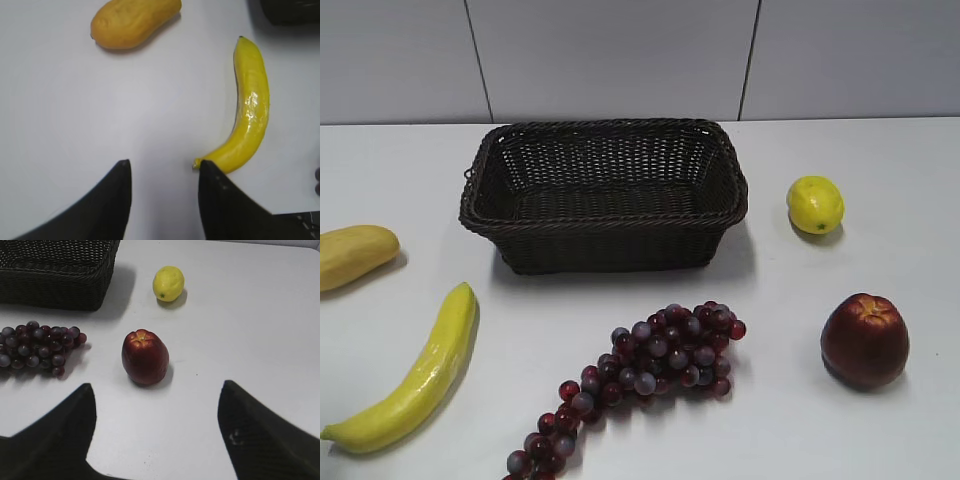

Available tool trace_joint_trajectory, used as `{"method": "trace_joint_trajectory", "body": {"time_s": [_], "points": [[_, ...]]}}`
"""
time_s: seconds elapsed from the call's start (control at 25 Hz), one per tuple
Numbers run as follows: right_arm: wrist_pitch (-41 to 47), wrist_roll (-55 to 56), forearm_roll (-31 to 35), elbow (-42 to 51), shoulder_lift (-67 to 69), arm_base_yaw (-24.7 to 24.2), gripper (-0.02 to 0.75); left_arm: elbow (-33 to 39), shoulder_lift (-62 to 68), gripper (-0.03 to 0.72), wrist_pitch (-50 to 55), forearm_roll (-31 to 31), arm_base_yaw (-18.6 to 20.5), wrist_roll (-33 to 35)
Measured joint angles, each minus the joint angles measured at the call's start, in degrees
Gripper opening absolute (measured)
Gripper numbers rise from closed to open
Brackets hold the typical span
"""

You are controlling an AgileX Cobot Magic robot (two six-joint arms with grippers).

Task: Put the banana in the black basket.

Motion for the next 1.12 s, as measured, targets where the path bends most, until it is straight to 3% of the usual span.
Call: {"method": "trace_joint_trajectory", "body": {"time_s": [0.28, 0.48, 0.68, 0.84, 1.12], "points": [[0.0, 0.0, 0.0, 0.0, 0.0, 0.0, 0.571, -0.3, 11.8, 0.438, -5.1, 0.1, -11.6, -0.5], [0.0, 0.0, 0.0, 0.0, 0.0, 0.0, 0.571, -0.3, 19.8, 0.444, -11.0, 2.6, -20.9, -5.1], [0.0, 0.0, 0.0, 0.0, 0.0, 0.0, 0.571, -0.3, 26.6, 0.545, -17.5, 3.9, -28.5, -8.0], [0.0, 0.0, 0.0, 0.0, 0.0, 0.0, 0.571, -0.3, 32.6, 0.581, -20.0, 7.5, -31.0, -13.3], [0.0, 0.0, 0.0, 0.0, 0.0, 0.0, 0.571, -0.3, 40.7, 0.585, -23.7, 10.1, -31.4, -17.0]]}}
